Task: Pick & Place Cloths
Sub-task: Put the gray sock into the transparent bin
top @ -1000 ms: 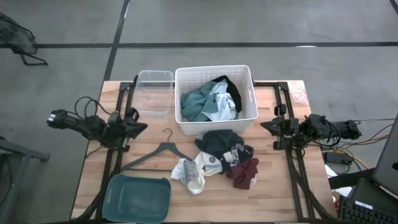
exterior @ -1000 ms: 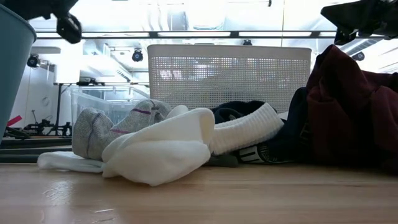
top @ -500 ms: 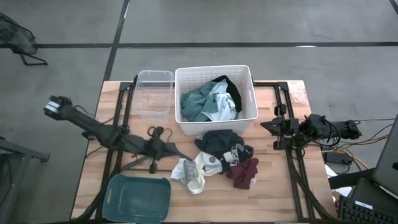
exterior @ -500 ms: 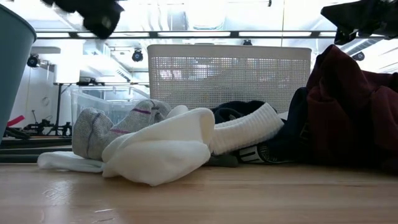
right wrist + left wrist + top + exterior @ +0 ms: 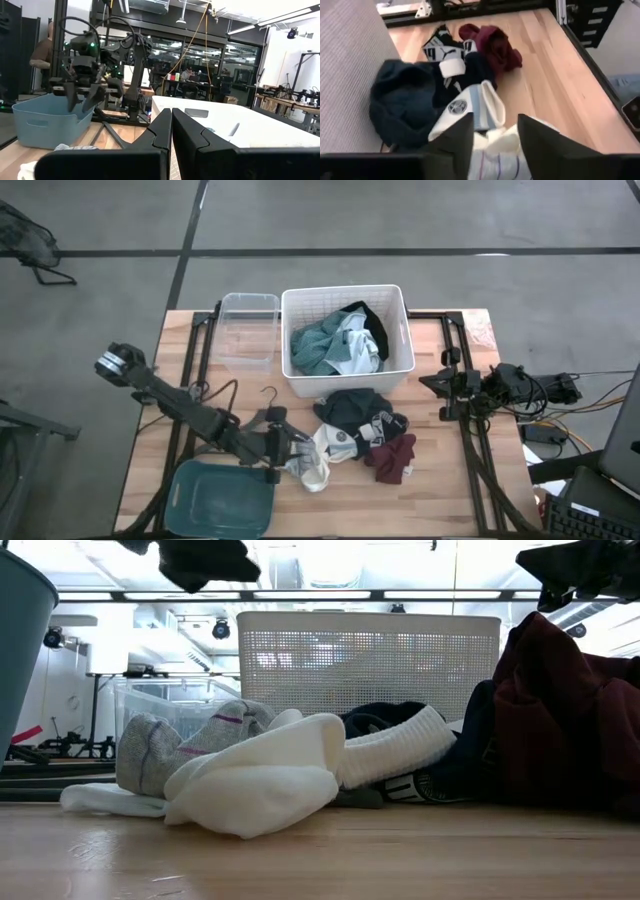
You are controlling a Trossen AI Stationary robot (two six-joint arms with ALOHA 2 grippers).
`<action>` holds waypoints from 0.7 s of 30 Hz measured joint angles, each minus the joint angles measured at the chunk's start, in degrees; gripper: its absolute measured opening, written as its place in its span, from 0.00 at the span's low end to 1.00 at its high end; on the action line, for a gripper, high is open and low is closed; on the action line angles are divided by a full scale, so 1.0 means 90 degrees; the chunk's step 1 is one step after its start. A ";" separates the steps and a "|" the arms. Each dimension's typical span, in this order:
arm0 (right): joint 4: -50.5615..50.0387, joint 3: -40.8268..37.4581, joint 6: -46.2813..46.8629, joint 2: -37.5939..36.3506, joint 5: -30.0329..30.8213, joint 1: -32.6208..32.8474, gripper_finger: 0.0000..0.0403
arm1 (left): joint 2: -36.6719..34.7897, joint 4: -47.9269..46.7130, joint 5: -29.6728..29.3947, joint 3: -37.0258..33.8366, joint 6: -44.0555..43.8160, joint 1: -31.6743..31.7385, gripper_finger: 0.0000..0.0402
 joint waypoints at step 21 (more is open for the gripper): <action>-0.0001 0.0000 0.0002 0.0000 0.0000 -0.0002 0.02 | 0.2112 -0.2534 0.0256 0.1678 -0.0675 0.0253 0.60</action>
